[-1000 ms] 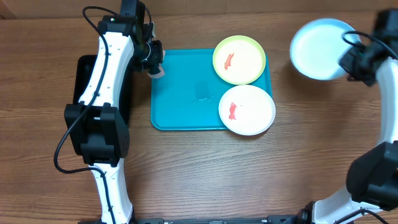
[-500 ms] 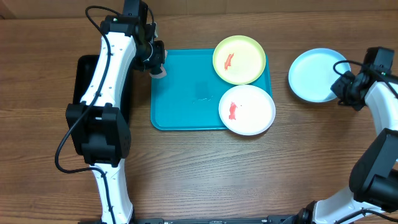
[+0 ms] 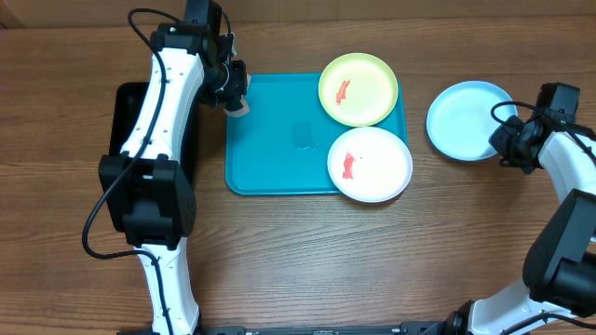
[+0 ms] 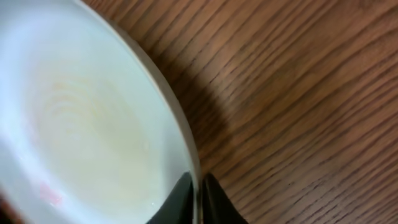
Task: Clean dirty plates on tray and stack at the side
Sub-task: 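Release the light blue plate with right gripper and lift away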
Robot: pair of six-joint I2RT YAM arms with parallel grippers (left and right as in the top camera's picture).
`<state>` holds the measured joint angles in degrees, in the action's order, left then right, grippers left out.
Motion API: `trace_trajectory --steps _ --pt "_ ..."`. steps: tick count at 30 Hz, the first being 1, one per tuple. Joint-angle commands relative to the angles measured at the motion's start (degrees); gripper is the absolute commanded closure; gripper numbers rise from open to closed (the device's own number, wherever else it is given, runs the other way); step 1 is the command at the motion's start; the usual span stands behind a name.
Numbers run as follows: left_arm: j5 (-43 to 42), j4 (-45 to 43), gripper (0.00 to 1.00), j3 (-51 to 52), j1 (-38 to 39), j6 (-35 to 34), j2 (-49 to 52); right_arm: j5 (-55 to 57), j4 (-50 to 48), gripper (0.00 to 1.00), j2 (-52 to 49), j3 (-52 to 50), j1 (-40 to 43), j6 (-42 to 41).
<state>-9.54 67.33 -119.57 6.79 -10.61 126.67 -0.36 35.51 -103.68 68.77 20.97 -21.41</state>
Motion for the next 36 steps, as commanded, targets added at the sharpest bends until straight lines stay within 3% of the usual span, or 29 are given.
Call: trace_trajectory --steps 1,4,5,14,19,23,31,36 --pt "0.8 -0.2 0.96 -0.6 0.4 -0.8 -0.3 -1.1 0.2 0.74 -1.0 -0.2 -0.1 0.6" --pt "0.8 -0.3 0.96 -0.6 0.5 -0.8 -0.3 -1.5 1.5 0.53 -1.0 0.0 -0.1 0.7" --pt "0.8 -0.3 0.96 -0.6 0.5 -0.8 -0.3 -2.0 2.8 0.50 -0.9 0.6 -0.1 0.7" --pt "0.8 -0.3 0.96 -0.6 0.9 -0.8 -0.3 -9.4 22.1 0.47 1.0 14.9 -0.7 5.2" --pt "1.2 -0.3 0.96 -0.6 1.5 -0.8 -0.3 -10.2 24.5 0.45 1.1 16.3 -1.6 6.9" --pt "1.2 -0.3 0.96 -0.6 1.8 -0.8 -0.3 -9.8 20.5 0.43 0.8 13.8 -2.4 6.9" --pt "1.2 -0.4 0.96 -0.6 2.3 -0.8 -0.3 -9.9 3.2 0.46 -0.9 4.1 -2.7 6.4" --pt "1.2 -0.4 0.96 -0.6 2.3 -0.8 -0.3 -9.8 0.6 0.49 -4.0 3.2 -3.0 6.6"
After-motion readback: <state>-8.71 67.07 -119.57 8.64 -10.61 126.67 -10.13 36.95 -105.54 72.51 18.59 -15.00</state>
